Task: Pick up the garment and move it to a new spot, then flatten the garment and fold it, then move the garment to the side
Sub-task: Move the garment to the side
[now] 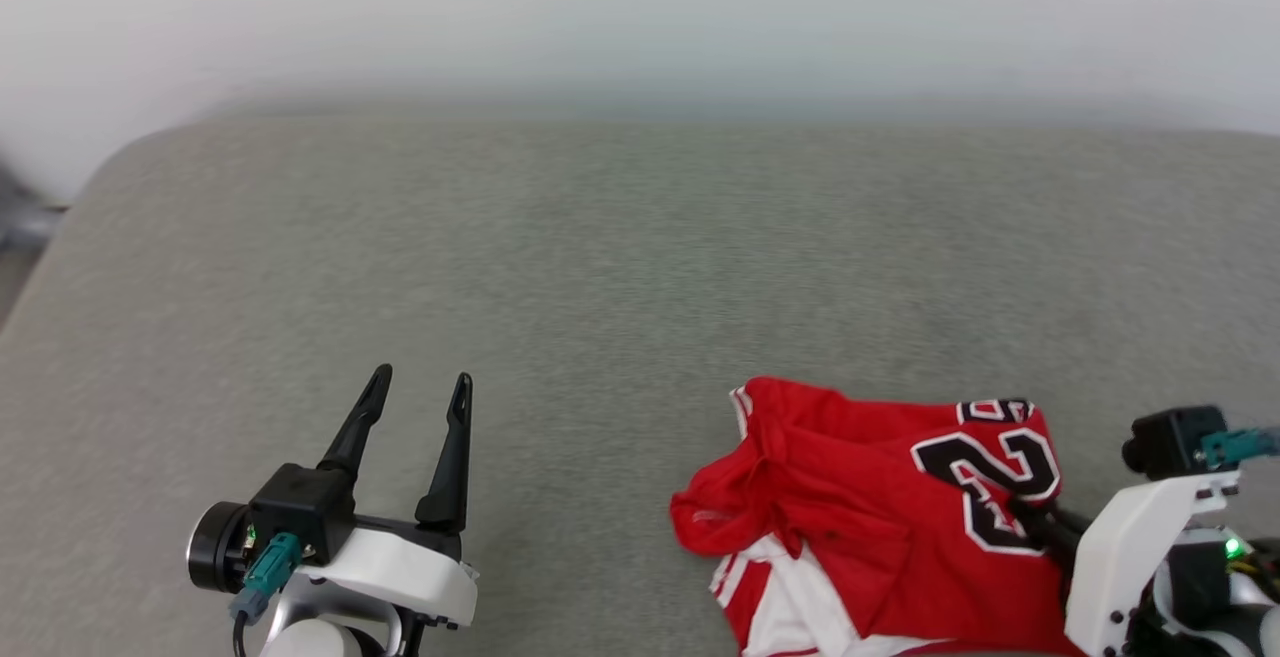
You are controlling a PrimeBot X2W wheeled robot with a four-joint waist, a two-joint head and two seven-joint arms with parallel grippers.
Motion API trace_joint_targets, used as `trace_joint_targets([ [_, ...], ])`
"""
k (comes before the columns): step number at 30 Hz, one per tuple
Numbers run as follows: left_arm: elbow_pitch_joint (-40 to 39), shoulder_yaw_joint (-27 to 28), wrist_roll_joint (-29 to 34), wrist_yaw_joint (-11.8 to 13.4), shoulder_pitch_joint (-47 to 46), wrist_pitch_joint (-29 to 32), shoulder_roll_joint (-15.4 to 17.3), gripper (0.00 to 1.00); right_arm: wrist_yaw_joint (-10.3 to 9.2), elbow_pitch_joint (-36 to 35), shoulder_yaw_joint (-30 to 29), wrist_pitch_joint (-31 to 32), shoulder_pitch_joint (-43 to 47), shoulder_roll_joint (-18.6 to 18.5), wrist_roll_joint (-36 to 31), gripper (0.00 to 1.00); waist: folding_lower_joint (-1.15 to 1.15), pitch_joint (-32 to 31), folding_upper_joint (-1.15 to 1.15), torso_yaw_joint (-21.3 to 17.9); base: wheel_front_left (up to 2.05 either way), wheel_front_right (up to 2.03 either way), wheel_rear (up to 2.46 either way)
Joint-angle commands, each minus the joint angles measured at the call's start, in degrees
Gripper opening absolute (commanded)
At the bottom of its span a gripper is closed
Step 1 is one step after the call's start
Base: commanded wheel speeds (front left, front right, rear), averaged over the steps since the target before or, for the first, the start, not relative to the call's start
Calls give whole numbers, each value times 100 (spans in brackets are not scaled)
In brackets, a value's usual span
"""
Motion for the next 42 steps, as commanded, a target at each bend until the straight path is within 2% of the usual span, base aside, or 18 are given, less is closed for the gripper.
trace_joint_targets([
  [1, -37, 13, 22, -4, 23, -11, 26, 100, -3, -69, -16, -19, -84, -48, -59, 0, 0, -2, 0, -396, 0, 0, 0],
  [10, -279, -42, 162, -57, -270, -11, 109, 100, -3, -588, -247, 48, -511, -247, -351, 0, 0, 513, 0, -1645, 0, 0, 0],
  [17, -567, -205, 319, -188, -761, 81, 282, 100, -3, -342, -502, -445, -1092, -352, -552, 0, 0, 1204, 0, -2124, 0, 0, 0],
  [24, -845, -380, 421, -296, -1218, 211, 419, 100, -3, 321, -957, -949, -1896, -681, -797, 0, 0, 1845, 0, -2205, 0, 0, 0],
  [33, -1247, -637, 531, -415, -1845, 360, 558, 100, -5, 1357, -1842, -1478, -2860, -1145, -1227, 0, 0, 2657, 0, -1936, 0, 0, 0],
  [38, -1381, -790, 565, -455, -2112, 384, 603, 100, -5, 1910, -2439, -1817, -3230, -1225, -1713, 0, 0, 2984, 0, -1763, 0, 0, 0],
  [42, -1443, -903, 567, -471, -2279, 383, 630, 100, -4, 2353, -2721, -2111, -3478, -1147, -1994, 0, 0, 3167, 0, -1639, 0, 0, 0],
])
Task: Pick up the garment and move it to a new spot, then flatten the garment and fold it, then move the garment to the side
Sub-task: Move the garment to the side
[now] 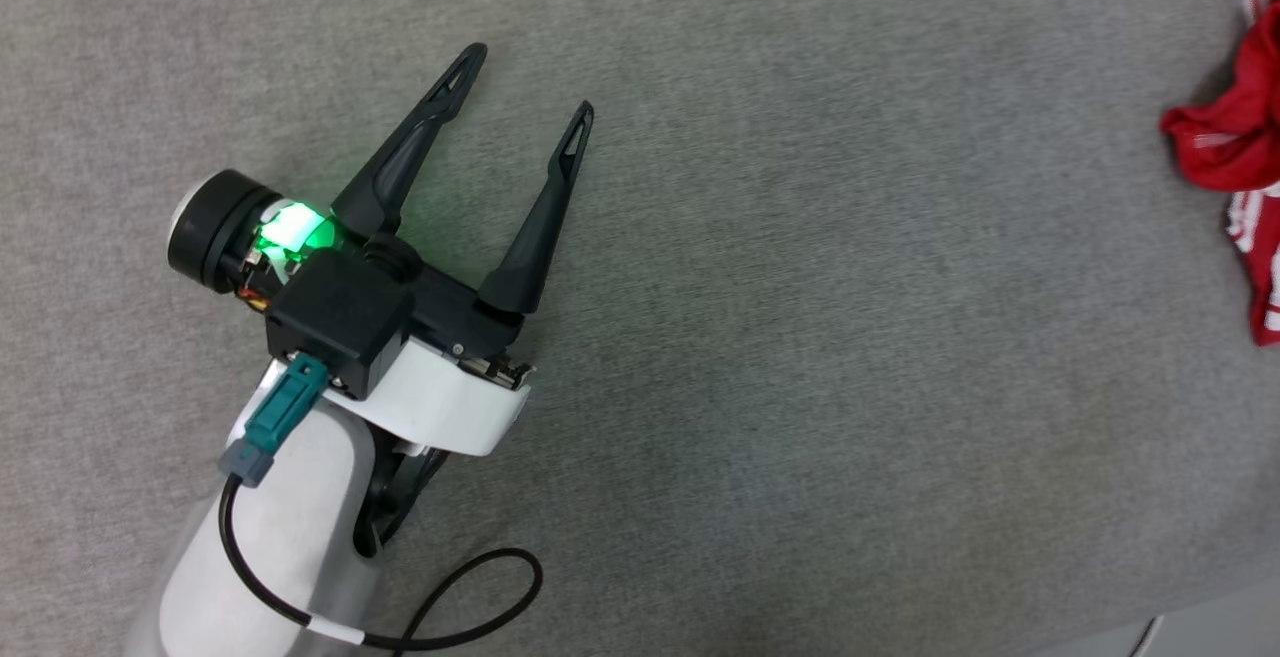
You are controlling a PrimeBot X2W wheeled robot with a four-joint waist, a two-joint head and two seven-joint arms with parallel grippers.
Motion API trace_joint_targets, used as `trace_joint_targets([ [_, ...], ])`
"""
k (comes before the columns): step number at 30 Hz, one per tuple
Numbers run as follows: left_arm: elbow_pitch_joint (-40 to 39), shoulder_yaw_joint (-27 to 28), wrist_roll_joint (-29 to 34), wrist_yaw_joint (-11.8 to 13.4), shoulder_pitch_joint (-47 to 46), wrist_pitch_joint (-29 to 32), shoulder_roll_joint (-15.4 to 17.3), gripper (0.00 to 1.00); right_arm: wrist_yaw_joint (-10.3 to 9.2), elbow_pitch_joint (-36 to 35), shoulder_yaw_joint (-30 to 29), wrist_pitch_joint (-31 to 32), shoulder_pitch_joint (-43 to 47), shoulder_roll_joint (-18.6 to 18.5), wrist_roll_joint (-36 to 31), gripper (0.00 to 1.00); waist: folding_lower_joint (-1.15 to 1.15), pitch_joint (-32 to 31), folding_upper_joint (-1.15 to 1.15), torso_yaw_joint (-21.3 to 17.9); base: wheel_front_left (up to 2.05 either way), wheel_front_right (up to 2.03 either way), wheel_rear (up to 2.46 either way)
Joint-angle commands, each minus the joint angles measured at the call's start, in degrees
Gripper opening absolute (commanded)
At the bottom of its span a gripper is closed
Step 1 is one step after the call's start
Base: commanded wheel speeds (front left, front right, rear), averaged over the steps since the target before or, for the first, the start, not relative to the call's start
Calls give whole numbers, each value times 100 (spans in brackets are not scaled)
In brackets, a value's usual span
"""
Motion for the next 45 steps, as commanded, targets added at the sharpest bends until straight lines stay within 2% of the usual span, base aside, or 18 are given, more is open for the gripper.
trace_joint_targets([
  [1, -26, -20, 36, -8, -95, -5, 17, 100, -8, 104, -62, -113, -144, 55, -80, 0, -1, 130, 0, 125, 0, 0, 0],
  [2, -31, -46, 31, -15, -129, -10, 27, 100, -8, 192, -101, -206, -179, 68, -171, 0, -1, 158, 0, 150, 0, 0, 0],
  [3, -31, -63, 27, -19, -151, -17, 35, 100, -8, 276, -161, -303, -225, 93, -232, 15, -1, 177, 0, 170, 0, 0, 0],
  [4, -27, -84, 20, -22, -170, -25, 42, 100, -8, 394, -213, -357, -257, 138, -291, 37, -1, 191, 0, 190, 0, 0, 0],
  [5, -19, -94, 11, -25, -181, -33, 46, 100, -8, 473, -235, -438, -294, 179, -349, 100, -1, 196, 0, 206, 0, 0, 0],
  [13, 179, -113, -79, 31, -73, -123, 23, 100, -9, 927, -647, -1107, -377, 231, -673, 100, -1, -12, 0, 315, 0, 0, 0],
  [14, 283, -88, -122, 74, 16, -179, 3, 100, -9, 919, -707, -1325, -267, 173, -740, 100, -1, -219, 0, 364, 0, 0, 0],
  [19, 491, -99, -208, 146, 224, -269, -73, 100, -8, 787, -662, -1575, 9, 172, -679, 100, -1, -695, 0, 467, 0, 0, 0],
  [31, 955, 10, -491, 428, 1033, -371, -352, 100, -8, 161, -45, -2058, 1117, 526, -324, 100, -1, -1886, 0, 777, 0, 0, 0],
  [39, 1195, 132, -633, 602, 1600, -395, -450, 100, -8, -471, 387, -2270, 2194, 1011, -82, 100, -1, -2588, 0, 1132, 0, 0, 0],
  [45, 1283, 288, -721, 737, 1981, -402, -494, 100, -8, -1009, 925, -2304, 2878, 1339, 46, 100, -1, -2998, 0, 1328, 0, 0, 0],
])
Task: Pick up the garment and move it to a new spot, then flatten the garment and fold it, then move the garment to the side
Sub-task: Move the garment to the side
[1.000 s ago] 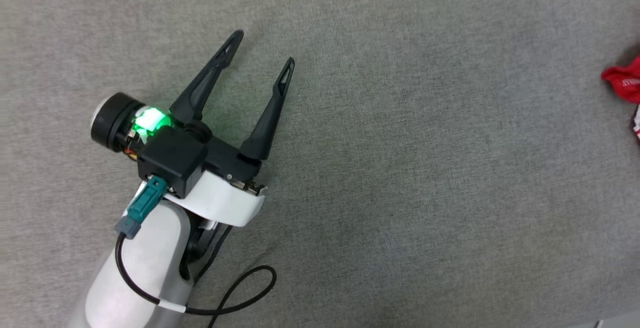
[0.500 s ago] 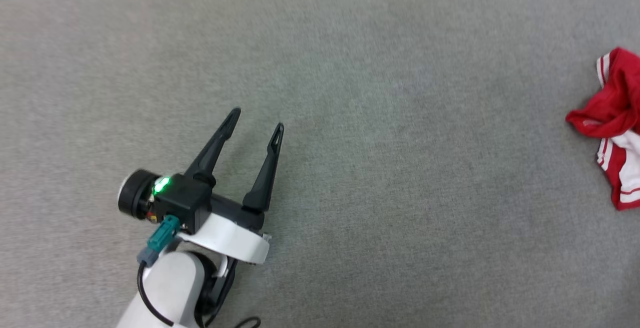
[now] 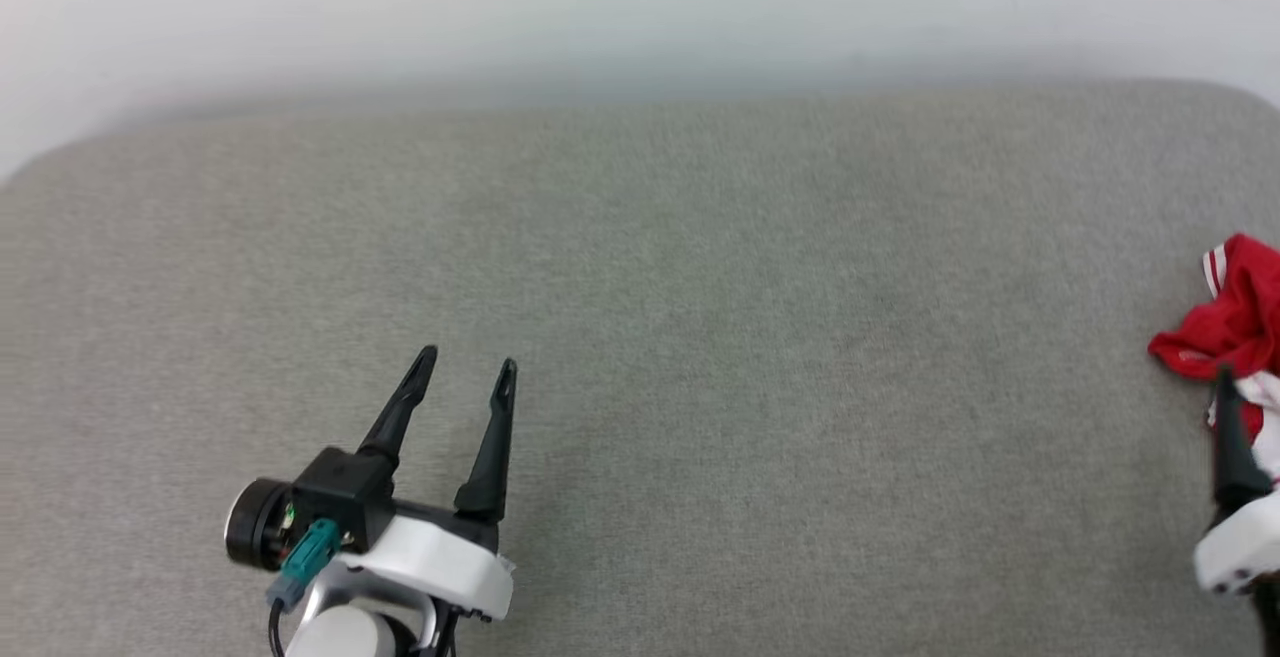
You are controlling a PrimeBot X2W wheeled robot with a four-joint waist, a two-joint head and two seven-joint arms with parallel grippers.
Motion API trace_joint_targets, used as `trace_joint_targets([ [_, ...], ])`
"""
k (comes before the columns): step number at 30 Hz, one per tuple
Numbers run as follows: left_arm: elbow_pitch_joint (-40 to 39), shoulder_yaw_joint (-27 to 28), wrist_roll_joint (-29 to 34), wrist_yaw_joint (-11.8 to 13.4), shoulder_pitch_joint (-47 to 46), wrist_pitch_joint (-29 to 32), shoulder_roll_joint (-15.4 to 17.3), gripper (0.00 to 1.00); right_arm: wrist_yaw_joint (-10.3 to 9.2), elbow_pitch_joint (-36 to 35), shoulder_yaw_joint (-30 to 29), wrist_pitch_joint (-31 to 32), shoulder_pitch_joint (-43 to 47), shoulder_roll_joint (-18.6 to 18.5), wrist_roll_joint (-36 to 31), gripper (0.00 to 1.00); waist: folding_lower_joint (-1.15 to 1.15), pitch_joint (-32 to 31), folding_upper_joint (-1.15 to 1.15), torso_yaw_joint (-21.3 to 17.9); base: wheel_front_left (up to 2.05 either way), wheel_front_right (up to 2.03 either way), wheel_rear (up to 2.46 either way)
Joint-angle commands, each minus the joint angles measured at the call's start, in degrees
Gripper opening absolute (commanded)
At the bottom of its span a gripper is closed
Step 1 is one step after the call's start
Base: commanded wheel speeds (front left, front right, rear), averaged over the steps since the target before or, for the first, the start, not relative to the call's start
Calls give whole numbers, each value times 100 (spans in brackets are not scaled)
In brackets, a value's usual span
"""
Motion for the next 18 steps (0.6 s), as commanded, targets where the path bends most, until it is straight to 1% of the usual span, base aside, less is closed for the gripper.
trace_joint_targets([
  [1, -2, 25, -2, 26, 87, -35, 1, 100, -7, -60, 64, -14, 116, 64, 58, 100, 1, -206, 0, 137, 0, 0, 0],
  [10, 42, 207, -6, 167, 522, -30, 87, 100, -6, -852, 820, 24, 889, 375, 212, 100, 1, -659, 0, 329, 0, 0, 0],
  [13, 42, 238, 11, 216, 647, -26, 99, 100, -7, -1138, 980, 34, 1100, 482, 219, 100, 1, -787, 0, 352, 0, 0, 0],
  [18, 18, 271, -2, 243, 808, -26, 129, 100, -6, -1636, 1064, 58, 1496, 701, 108, 100, 1, -900, 0, 339, 0, 0, 0],
])
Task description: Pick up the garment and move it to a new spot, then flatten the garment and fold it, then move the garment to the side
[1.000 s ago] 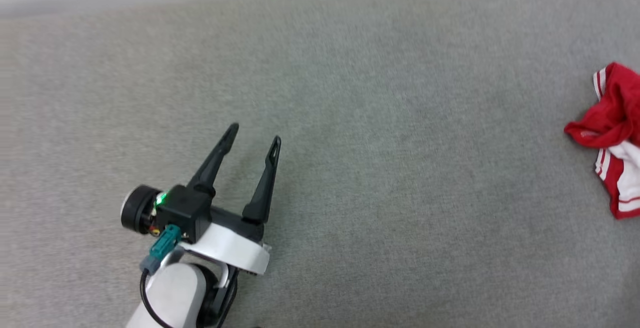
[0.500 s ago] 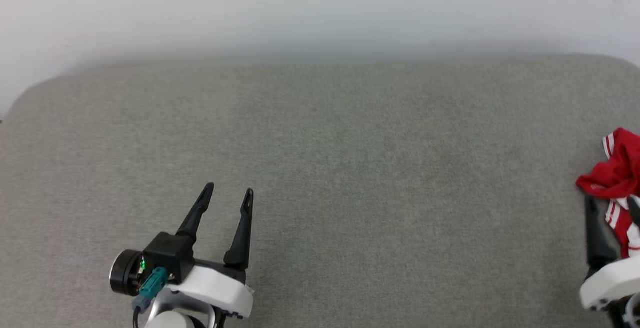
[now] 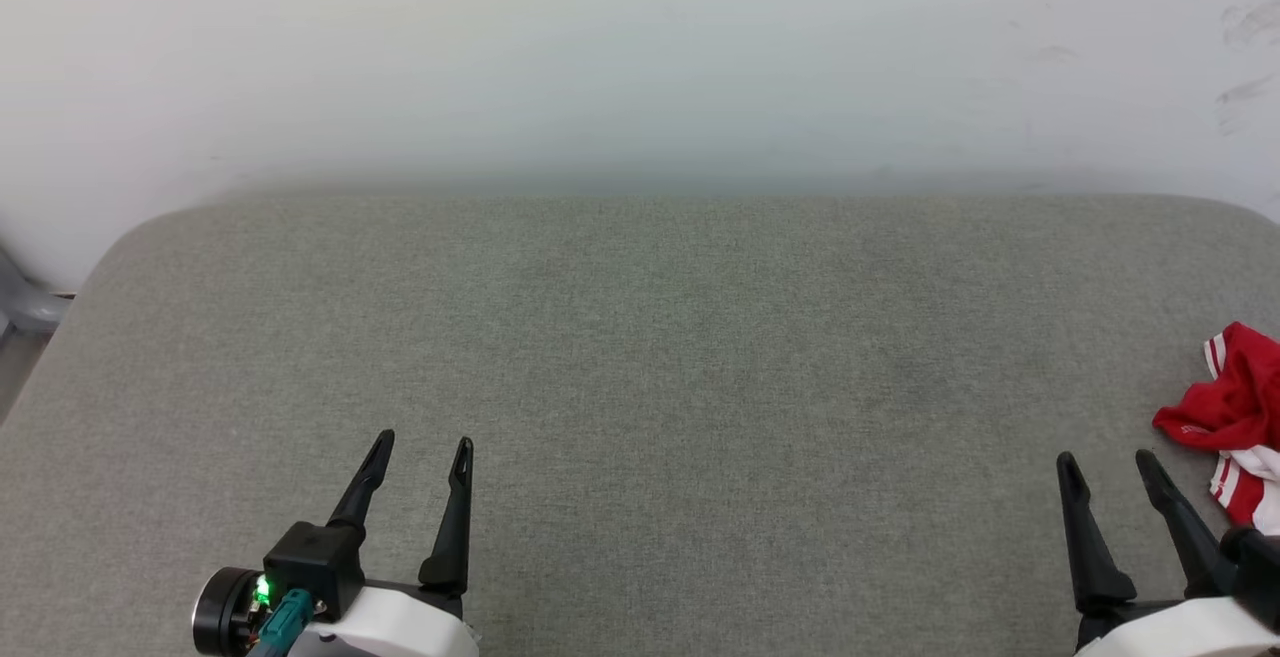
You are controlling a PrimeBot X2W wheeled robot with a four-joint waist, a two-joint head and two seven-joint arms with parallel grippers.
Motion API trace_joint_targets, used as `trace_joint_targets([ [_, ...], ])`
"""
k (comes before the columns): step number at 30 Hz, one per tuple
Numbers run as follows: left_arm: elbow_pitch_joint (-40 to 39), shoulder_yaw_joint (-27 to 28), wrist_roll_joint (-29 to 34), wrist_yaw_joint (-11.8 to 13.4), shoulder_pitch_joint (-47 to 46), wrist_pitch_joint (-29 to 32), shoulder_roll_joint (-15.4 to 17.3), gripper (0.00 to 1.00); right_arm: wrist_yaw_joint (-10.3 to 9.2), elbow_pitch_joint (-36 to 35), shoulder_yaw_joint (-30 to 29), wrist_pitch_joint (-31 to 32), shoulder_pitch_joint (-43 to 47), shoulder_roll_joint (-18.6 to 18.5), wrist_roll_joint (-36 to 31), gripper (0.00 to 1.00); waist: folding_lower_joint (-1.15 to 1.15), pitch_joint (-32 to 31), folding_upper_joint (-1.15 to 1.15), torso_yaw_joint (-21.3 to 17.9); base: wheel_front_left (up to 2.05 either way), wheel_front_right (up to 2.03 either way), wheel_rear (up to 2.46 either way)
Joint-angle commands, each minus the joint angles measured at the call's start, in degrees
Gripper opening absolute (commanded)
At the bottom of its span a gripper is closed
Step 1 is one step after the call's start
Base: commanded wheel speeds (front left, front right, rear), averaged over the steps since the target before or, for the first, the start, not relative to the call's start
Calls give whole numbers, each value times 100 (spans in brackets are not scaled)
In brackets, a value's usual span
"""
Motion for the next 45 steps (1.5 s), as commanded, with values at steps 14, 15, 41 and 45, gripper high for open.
trace_joint_targets([
  [14, 112, 1, -43, -15, 93, -13, 47, 100, -5, -770, -13, 203, 520, 281, -116, 100, 1, -86, -1, -73, 0, 0, 0],
  [15, 119, 1, -38, -18, 81, -13, 46, 100, -5, -786, -3, 211, 512, 287, -126, 100, 1, -83, -1, -74, 0, 0, 0],
  [41, 437, 89, -586, -81, 114, 157, -83, 0, 0, -436, 113, 306, 369, 277, 438, 0, 2, -24, -1, -62, 0, 0, 0],
  [45, 466, 198, -994, -137, 67, 268, -131, 0, 0, -309, 127, 326, 262, 259, 893, 0, 2, -18, -1, -64, 0, 0, 0],
])
